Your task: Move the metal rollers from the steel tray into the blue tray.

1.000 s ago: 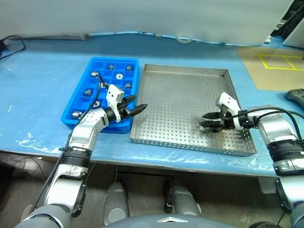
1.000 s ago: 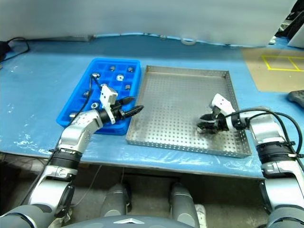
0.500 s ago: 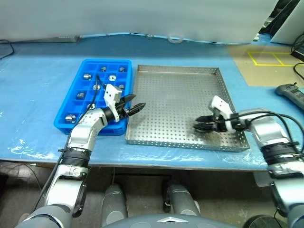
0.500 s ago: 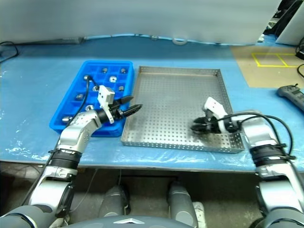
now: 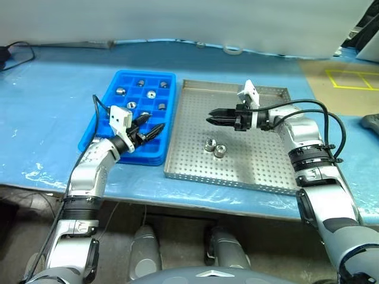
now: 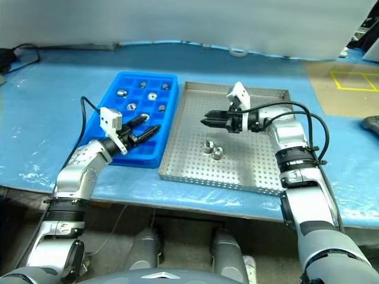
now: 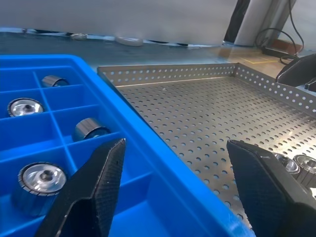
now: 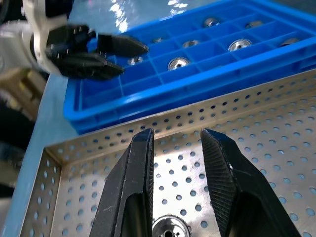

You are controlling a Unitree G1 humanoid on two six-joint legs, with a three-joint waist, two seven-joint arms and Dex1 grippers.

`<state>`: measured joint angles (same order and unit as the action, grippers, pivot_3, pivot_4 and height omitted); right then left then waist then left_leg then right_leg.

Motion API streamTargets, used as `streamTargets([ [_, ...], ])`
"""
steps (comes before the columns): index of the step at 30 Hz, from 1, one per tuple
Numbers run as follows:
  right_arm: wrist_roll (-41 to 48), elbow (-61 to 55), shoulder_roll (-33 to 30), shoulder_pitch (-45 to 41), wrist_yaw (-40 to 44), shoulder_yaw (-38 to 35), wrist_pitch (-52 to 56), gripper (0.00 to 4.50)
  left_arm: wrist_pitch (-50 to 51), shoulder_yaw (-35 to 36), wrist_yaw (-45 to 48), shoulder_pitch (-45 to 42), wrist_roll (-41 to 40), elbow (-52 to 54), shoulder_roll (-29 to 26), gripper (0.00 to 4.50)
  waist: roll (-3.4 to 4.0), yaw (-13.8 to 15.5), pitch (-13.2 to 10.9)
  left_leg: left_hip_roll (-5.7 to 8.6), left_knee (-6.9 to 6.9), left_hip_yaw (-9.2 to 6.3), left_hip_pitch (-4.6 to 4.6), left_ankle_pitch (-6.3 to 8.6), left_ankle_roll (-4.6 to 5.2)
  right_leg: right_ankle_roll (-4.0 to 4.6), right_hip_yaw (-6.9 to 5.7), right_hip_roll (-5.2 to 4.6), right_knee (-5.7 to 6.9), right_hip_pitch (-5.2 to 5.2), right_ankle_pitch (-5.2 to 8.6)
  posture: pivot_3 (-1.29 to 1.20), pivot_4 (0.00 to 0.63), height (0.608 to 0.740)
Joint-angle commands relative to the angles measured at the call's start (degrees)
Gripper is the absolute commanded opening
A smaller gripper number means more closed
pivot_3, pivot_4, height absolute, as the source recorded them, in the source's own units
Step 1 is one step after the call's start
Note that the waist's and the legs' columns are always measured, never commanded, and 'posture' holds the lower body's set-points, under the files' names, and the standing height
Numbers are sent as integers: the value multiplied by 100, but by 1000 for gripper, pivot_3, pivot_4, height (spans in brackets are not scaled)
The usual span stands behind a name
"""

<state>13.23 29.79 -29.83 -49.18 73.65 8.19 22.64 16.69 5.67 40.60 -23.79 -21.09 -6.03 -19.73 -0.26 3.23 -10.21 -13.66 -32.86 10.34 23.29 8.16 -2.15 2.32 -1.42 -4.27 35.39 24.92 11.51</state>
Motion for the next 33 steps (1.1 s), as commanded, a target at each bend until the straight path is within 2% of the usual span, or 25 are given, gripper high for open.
streamTargets([
  [1, -241, -54, -179, 218, 276, 286, -114, 1668, -57, -25, -63, 37, 1, 267, -9, 3575, 0, 29, 0, 1, -1, 0, -1, 0, 0, 0, 1, -1, -2, -2, 0, -136, 150, 740],
  [4, -135, -170, -254, 239, 357, 193, 67, 2320, -62, -47, -74, 53, 8, 258, -6, 3575, 0, 27, -1, 2, -1, 0, -2, -1, -2, -1, 5, -1, 2, 4, -1, -136, 150, 740],
  [9, -310, -186, -456, 308, 230, 184, -135, 3921, -84, -158, -5, -27, 33, 97, -16, 3575, 0, -5, 0, -1, 0, 0, -9, -5, -8, -1, 5, 2, 14, 6, -1, -174, 150, 740],
  [16, -503, -433, -574, 653, 174, 383, -145, 3921, -102, -295, 110, -130, 76, -59, 7, 3575, 0, -88, 0, 1, 0, 0, -8, -4, -7, -1, 7, 2, 12, 7, -1, -198, 150, 740],
  [22, -1001, -256, -424, 822, -92, 774, -363, 3921, -74, -313, 142, -84, 70, -35, -27, 3575, 0, -110, 0, 0, 0, 0, -10, -5, -8, -1, 8, 2, 13, 8, -1, -189, 150, 740],
  [25, -1255, 90, -209, 743, -492, 842, -673, 3921, -81, -316, 128, -40, 113, -24, -58, 3575, -3, -122, 2, 0, 0, 0, -15, -5, -8, -1, 9, 3, 14, 3, -1, -184, 150, 740],
  [28, -1200, 388, 37, 596, -770, 640, -829, 3296, -73, -312, 110, -10, 117, -2, -67, 3575, -11, -177, 6, -1, -6, 0, -23, -5, -9, -1, 10, 3, 17, -4, -1, -179, 150, 740],
  [33, -923, 424, 182, 479, -657, 341, -854, 1611, -86, -404, 81, 3, 165, -13, -10, 3575, -10, -229, 6, 1, -10, -2, -29, -5, -10, -4, 10, 2, 19, -10, -3, -178, 150, 740],
])
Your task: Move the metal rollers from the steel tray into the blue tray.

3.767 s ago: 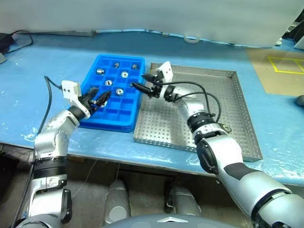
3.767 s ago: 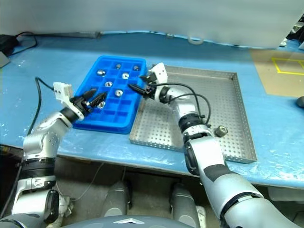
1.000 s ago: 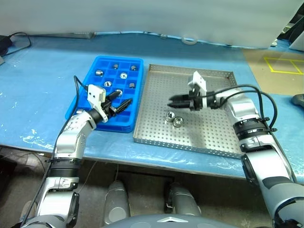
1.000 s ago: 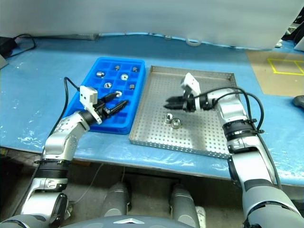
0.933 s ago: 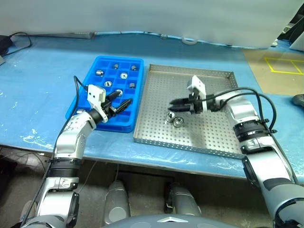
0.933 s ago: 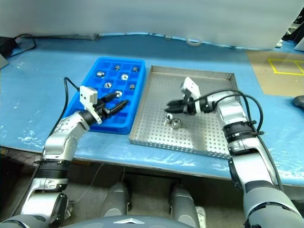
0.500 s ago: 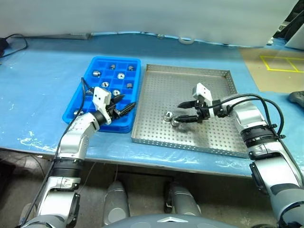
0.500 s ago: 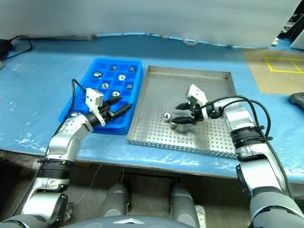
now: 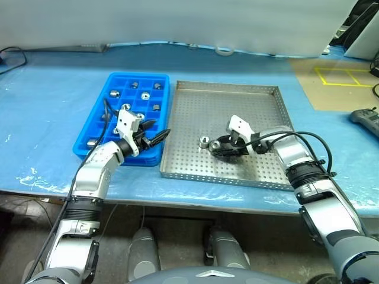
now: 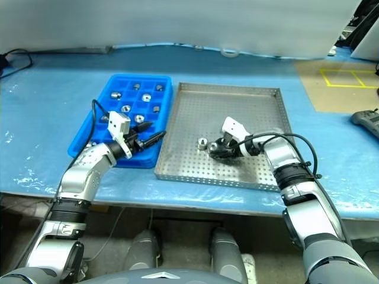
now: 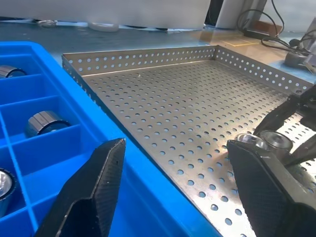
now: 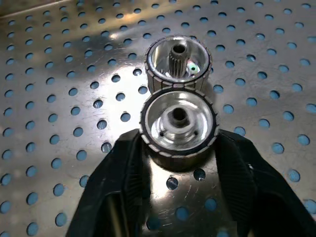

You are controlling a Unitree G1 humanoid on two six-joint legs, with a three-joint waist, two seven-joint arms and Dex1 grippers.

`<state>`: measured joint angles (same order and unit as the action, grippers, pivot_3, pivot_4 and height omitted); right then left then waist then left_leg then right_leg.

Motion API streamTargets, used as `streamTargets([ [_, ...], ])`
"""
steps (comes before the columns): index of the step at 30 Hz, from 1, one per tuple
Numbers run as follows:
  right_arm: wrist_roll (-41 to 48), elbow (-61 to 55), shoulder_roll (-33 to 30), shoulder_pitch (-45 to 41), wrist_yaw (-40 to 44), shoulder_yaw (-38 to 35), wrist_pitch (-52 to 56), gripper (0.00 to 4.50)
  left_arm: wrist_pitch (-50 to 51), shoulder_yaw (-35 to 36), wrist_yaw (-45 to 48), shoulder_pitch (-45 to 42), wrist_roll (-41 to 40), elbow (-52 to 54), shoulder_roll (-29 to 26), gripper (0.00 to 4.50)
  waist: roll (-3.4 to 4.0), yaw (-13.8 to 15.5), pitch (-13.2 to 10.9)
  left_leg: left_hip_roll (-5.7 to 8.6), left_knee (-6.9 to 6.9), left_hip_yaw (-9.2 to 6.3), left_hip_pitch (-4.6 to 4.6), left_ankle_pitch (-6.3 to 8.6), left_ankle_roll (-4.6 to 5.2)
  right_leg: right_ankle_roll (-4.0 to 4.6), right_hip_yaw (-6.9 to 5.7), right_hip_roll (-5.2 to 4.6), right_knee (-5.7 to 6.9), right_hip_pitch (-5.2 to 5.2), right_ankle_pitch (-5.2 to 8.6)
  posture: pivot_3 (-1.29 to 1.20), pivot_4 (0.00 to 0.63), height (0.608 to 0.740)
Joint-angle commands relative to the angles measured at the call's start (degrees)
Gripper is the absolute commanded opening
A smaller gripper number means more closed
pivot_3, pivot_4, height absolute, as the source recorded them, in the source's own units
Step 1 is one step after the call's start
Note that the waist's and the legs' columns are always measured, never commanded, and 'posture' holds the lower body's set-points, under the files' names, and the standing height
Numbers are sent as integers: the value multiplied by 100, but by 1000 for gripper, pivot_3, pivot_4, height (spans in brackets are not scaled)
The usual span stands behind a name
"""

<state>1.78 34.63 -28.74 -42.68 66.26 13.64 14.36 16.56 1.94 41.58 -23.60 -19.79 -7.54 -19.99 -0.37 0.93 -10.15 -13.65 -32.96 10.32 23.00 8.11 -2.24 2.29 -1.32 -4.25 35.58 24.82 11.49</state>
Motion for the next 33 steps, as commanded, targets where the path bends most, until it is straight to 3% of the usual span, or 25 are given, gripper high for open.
streamTargets([
  [1, 252, -66, 89, -184, 92, -240, -18, 1513, -75, -36, -23, -31, 37, 130, 28, 3575, 0, 0, 0, -1, 0, -1, 0, 0, 0, 0, -1, 0, 1, 0, 0, -178, 150, 740],
  [7, 1321, -723, 530, -466, 183, -1041, 664, 1514, 307, -70, 249, -450, -380, 60, 308, 3575, 6, 8, -4, -2, 6, 1, 26, -1, 1, 2, 0, 3, 2, 31, -1, -183, 150, 740],
  [19, 1505, -1203, 711, -162, 116, -917, 976, 1514, 1543, 600, 237, -666, -1836, -147, 1071, 3575, 5, 137, -4, 3, 16, 4, 22, 0, 1, 3, 0, 0, -10, 22, 0, -196, 150, 740],
  [27, 1533, -1337, 766, -154, 180, -805, 1073, 1514, 1588, 514, 133, -596, -1776, -318, 1278, 3575, 5, 130, -4, 2, 23, 4, 21, -1, 0, 3, 0, 1, -17, 23, 0, -195, 150, 740],
  [33, 1581, -1477, 807, -119, 260, -686, 1168, 1514, 1042, 661, -354, -917, -1459, -1020, 1590, 3575, 5, 145, -4, 3, 22, 3, 20, -1, 0, 2, -2, 0, -19, 16, 0, -195, 150, 740],
])
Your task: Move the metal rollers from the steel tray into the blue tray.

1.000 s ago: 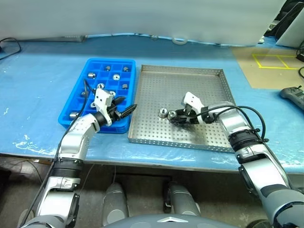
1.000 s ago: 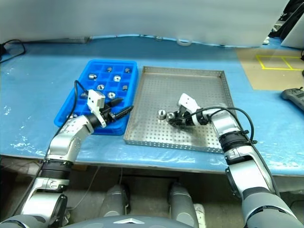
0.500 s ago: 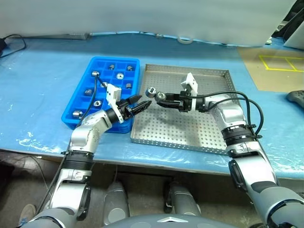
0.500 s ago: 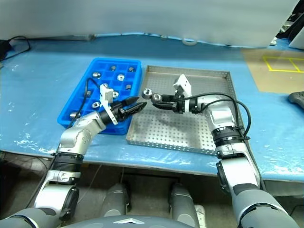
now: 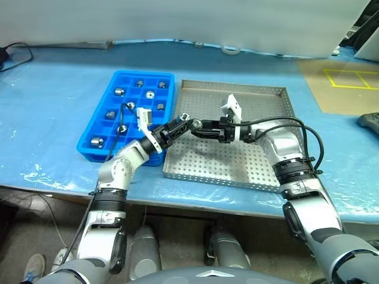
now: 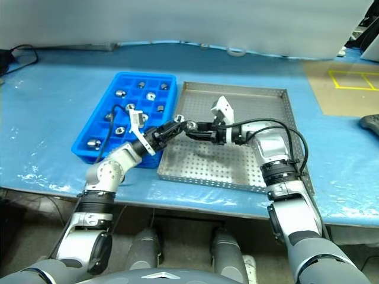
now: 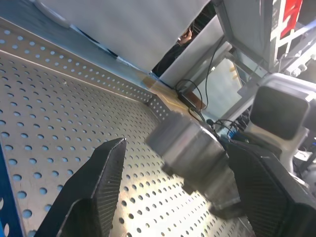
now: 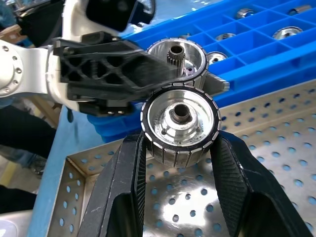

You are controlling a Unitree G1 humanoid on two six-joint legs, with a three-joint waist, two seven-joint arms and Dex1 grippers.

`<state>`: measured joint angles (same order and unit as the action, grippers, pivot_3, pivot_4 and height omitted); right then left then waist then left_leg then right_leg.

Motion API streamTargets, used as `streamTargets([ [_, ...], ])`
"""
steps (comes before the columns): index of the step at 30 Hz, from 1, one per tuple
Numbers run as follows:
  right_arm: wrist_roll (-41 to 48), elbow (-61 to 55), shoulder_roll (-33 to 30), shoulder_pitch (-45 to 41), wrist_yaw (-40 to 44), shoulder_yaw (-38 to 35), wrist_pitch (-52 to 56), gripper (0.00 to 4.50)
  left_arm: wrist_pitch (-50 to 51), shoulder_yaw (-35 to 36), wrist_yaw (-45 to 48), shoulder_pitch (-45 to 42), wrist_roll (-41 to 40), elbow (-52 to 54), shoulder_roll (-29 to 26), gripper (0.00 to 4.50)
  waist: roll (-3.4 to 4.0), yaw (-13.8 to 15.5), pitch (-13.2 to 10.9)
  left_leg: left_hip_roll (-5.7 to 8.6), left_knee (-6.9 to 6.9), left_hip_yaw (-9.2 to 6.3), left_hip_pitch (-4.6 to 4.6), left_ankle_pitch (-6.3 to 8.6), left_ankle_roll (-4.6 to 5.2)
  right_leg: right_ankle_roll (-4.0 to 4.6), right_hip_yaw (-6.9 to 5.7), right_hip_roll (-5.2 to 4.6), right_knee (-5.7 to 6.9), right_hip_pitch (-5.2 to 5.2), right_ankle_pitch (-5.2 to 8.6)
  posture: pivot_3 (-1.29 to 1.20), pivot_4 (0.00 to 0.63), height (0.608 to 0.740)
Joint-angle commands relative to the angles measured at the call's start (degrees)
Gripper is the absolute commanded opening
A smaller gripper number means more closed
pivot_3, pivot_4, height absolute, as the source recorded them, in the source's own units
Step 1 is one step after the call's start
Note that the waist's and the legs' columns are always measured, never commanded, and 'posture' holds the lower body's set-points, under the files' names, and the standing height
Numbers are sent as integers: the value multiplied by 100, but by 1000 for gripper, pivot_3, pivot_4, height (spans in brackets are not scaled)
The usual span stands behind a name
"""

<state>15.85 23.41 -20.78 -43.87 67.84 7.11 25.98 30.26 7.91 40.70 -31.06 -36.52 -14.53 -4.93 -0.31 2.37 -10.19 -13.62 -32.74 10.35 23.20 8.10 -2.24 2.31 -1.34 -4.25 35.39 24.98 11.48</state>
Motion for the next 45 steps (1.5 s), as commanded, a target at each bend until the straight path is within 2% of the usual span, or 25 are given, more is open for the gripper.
streamTargets([
  [1, 159, -360, 11, 9, 90, -14, 2, 1514, -431, 37, -291, -191, 299, -419, 104, 3392, 0, -2, 0, 2, -1, -1, 0, 0, 0, 0, 0, -1, 0, -2, 0, -195, 150, 740],
  [3, 138, -369, 8, 23, 62, 8, -1, 1514, -410, 125, -315, -189, 195, -470, 187, 2976, 0, -1, 0, 3, -1, -1, -2, 0, 0, -1, 1, -2, -1, -4, 0, -204, 150, 740],
  [5, 124, -376, -8, 44, 41, 16, -4, 1514, -309, 234, -270, -147, -10, -358, 259, 2326, 1, 0, 1, 3, -1, -1, -3, 0, 0, -1, 1, -3, -1, -5, 0, -204, 150, 740],
  [7, 90, -369, -34, 76, 25, 31, -29, 1514, -203, 163, -181, -45, -66, -167, 268, 1872, 1, -6, 1, 3, 0, -1, -6, 0, 0, -1, 1, -2, -1, -6, 0, -207, 150, 740],
  [12, 145, -372, -4, 73, -19, -29, -51, 1514, -168, 277, -492, -17, -163, -67, 394, 1877, 1, -5, 1, 1, 0, -1, -5, 0, 0, -1, 0, -2, -1, -6, 0, -207, 150, 740],
  [14, 429, -368, 137, -25, -73, -267, 71, 1514, -28, 624, -696, -118, -591, -20, 526, 1877, 1, -7, 1, 3, -1, -1, -5, 0, 0, -1, 1, -3, -1, -7, 0, -195, 150, 740],
  [16, 964, -395, 372, -199, -166, -707, 372, 1514, 140, 1077, -994, -270, -1170, 3, 675, 1877, 0, -11, 0, 3, -1, -1, -5, 0, 0, -1, 1, -2, -1, -6, -1, -191, 150, 740],
  [20, 2540, -188, 1095, -771, -866, -2167, 1077, 1514, -103, 2340, -1951, -735, -2530, -398, 915, 1877, 1, -36, -4, 1, -1, -1, 2, -1, -1, 1, 1, 0, 5, 8, -1, -183, 150, 740],
  [22, 3658, 92, 1409, -1152, -1519, -3110, 1537, 1514, -561, 2923, -2433, -961, -2893, -791, 854, 1877, 9, -63, -2, -2, 2, -1, -3, -1, -2, 1, 2, 5, 6, 8, -1, -183, 150, 740],
  [24, 4126, 116, 1672, -1199, -1898, -3399, 1790, 1514, -753, 3311, -2548, -1020, -3163, -908, 637, 1877, 15, -88, 2, 4, 14, -1, -8, -1, -2, 1, 6, 4, -2, 7, -1, -183, 150, 740],
  [28, 3522, -320, 1976, -811, -2067, -2477, 1839, 1514, -822, 3529, -2590, -958, -3314, -592, 198, 1877, -4, -80, 7, -3, 56, -8, 2, -8, 4, -1, -15, 16, -65, -4, -2, -162, 150, 740],
  [32, 3129, -487, 2033, -630, -1920, -1842, 1720, 1514, -637, 3398, -2551, -771, -3370, -184, -55, 1877, -4, -68, 4, -8, 66, -13, 29, -22, -16, -2, -20, 23, -61, 29, -2, -131, 150, 740],
  [36, 2006, 9, 2000, -717, -1942, -1037, 849, 1514, -414, 2706, -2438, -387, -2788, 198, -172, 1877, -4, 47, 4, -5, 63, -15, 28, -10, -40, -2, -26, 14, -62, 20, -2, -111, 150, 740],
  [40, 1958, 239, 2115, -853, -1865, -1057, 713, 1514, -326, 2286, -2371, -197, -2624, 490, 0, 1877, -10, 163, 0, 2, 55, -15, 25, -12, -43, -4, -28, 1, -62, 7, -1, -98, 150, 740],
  [45, 1796, 521, 2234, -1009, -2073, -1049, 729, 1514, -257, 1724, -2082, -55, -2354, 724, 82, 1877, -14, 157, -2, 1, 51, -15, 18, -19, -46, -21, -23, 1, -53, 4, -13, -101, 150, 740],
])
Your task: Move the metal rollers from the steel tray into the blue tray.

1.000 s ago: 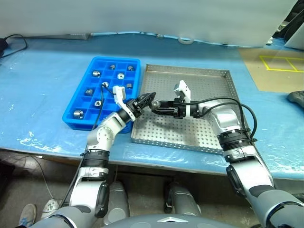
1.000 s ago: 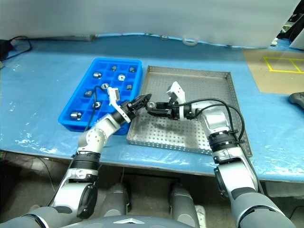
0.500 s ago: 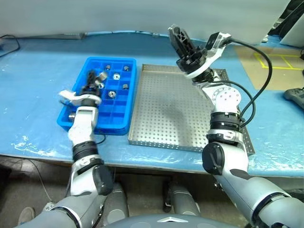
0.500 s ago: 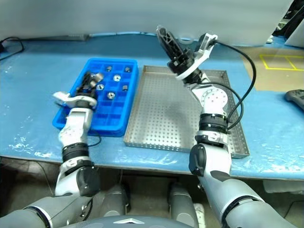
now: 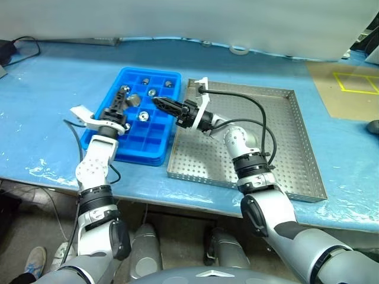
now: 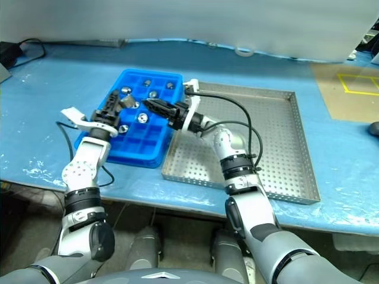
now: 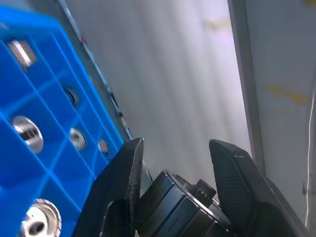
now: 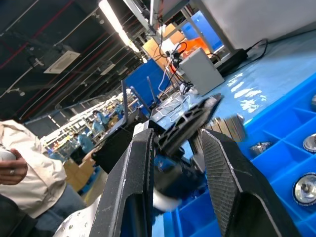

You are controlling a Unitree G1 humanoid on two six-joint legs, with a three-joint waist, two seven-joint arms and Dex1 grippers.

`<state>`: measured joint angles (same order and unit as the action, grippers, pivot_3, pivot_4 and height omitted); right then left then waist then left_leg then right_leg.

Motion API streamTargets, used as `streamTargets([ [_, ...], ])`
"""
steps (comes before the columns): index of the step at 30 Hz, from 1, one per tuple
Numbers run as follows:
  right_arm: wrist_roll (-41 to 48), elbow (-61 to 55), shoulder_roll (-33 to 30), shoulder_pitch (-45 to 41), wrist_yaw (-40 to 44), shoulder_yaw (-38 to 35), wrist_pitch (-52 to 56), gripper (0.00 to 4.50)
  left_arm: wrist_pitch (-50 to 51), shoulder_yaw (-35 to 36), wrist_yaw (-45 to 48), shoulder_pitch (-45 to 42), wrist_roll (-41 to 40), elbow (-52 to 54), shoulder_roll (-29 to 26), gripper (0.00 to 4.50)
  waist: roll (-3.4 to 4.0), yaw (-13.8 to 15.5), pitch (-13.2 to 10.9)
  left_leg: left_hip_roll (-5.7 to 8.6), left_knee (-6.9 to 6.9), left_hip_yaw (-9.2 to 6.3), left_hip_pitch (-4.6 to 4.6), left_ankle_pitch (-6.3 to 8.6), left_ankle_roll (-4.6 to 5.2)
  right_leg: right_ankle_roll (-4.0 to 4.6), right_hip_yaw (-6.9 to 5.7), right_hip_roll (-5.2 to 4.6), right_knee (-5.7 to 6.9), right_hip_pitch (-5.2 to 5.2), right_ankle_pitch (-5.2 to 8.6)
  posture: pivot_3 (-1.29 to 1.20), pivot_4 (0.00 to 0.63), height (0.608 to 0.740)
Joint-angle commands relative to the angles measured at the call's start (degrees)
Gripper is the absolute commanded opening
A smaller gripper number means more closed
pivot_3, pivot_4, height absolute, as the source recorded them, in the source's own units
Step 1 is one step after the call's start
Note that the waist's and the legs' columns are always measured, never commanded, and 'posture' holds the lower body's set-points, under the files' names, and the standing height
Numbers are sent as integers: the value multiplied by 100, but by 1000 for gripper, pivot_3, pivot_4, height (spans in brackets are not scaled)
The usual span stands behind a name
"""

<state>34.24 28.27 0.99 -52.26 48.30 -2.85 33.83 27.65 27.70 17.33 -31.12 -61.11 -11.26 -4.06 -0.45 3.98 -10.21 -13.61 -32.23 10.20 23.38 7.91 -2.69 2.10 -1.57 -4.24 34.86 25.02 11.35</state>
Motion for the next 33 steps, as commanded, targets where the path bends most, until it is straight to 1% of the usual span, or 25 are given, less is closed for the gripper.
streamTargets([
  [1, -79, 78, 68, -180, -153, -41, -41, 1514, -1, -292, 279, -51, 117, 395, -1, 1877, 0, -8, 0, -1, 2, 0, -6, -2, -3, 0, 1, 1, 2, -1, 0, -101, 150, 740],
  [3, -194, 172, 103, -187, -269, -7, -85, 1891, 3, -369, 358, -89, 135, 366, -1, 1877, 0, -21, 0, -2, 8, 0, -14, -4, -7, 0, 2, 4, 2, -3, 0, -105, 150, 740],
  [4, -202, 175, 122, -182, -297, -12, -69, 2148, -4, -400, 401, -116, 151, 350, -4, 1877, 0, -36, 0, -3, 8, 0, -14, -4, -7, 0, 3, 5, 2, -1, 0, -105, 150, 740],
  [9, 16, 135, 229, -179, -381, -186, 280, 3811, -42, -420, 588, -188, 155, 345, 17, 1877, 0, -41, 0, -2, 8, 0, -11, -7, -12, 0, 5, 7, -1, 1, 0, -122, 150, 740],
  [15, 433, 192, 398, -233, -646, -643, 839, 3811, 45, -584, 887, -110, 196, 515, 8, 1877, 0, -25, 0, -1, 7, 1, -13, -7, -11, 0, 6, 6, 2, -1, -1, -125, 150, 740],
  [21, 626, 272, 506, -320, -833, -957, 939, 3811, 192, -870, 1112, 102, 309, 701, -31, 1877, 1, -15, 0, -1, 6, 1, -15, -8, -11, 0, 6, 6, 2, -4, -1, -122, 150, 740],
  [24, 702, 318, 538, -352, -884, -1098, 920, 3183, 184, -882, 1127, 135, 325, 723, -30, 1877, 1, -18, 0, -2, 7, 1, -14, -8, -12, 0, 6, 6, 2, -3, -1, -119, 150, 740],
  [28, 831, 273, 558, -372, -810, -1205, 929, 1849, 113, -802, 1080, 135, 304, 684, 2, 1877, 1, -17, 0, -1, 7, 1, -15, -8, -12, 0, 6, 6, 2, -3, -1, -118, 150, 740],
  [30, 950, 249, 575, -390, -784, -1299, 931, 1272, 76, -730, 1046, 125, 254, 666, 32, 1877, 1, -16, 0, -1, 6, 1, -15, -8, -12, 0, 6, 6, 2, -3, -1, -118, 150, 740],
  [31, 1004, 238, 582, -396, -766, -1346, 942, 1146, 58, -690, 1029, 115, 230, 653, 48, 1877, 1, -17, 0, -2, 7, 1, -15, -8, -13, 0, 6, 6, 3, -3, -1, -118, 150, 740],
  [33, 1173, 189, 598, -401, -729, -1454, 1028, 1082, 5, -561, 962, 70, 132, 612, 90, 1877, 1, -16, 0, -1, 7, 1, -15, -8, -13, 0, 6, 6, 3, -3, -1, -118, 150, 740],
])
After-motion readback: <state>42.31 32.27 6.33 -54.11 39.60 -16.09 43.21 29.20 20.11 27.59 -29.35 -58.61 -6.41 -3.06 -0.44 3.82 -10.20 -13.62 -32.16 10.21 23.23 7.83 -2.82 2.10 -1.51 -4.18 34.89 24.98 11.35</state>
